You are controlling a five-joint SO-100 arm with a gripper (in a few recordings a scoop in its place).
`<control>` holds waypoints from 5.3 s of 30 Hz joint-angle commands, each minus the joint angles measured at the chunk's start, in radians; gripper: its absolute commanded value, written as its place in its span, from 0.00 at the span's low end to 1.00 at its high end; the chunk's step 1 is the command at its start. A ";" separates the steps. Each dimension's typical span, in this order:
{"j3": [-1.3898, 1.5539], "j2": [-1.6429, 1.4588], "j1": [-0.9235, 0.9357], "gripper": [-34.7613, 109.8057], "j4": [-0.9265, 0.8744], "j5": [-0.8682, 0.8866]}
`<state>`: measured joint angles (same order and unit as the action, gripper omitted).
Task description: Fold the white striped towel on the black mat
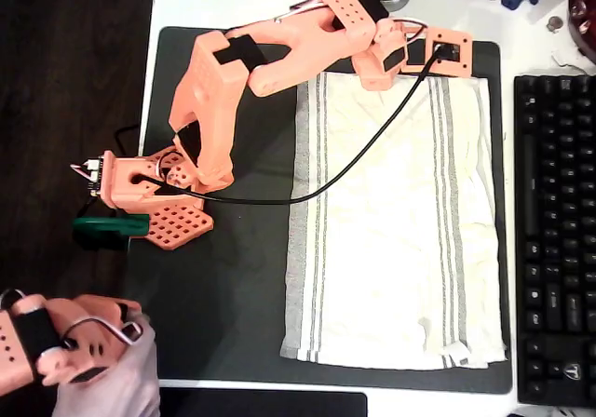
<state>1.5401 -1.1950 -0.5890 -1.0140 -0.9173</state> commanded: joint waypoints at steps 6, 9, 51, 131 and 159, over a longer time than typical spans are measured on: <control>0.008 0.023 -0.003 0.31 0.037 -0.048; 0.023 0.029 -0.006 0.25 0.049 -0.041; 0.347 -0.474 0.025 0.37 0.051 -0.109; 0.207 -0.491 1.126 0.24 0.170 -0.569; 0.472 -0.879 0.982 0.38 0.067 -0.653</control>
<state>1.9635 -1.9359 0.4034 -0.9327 -1.5493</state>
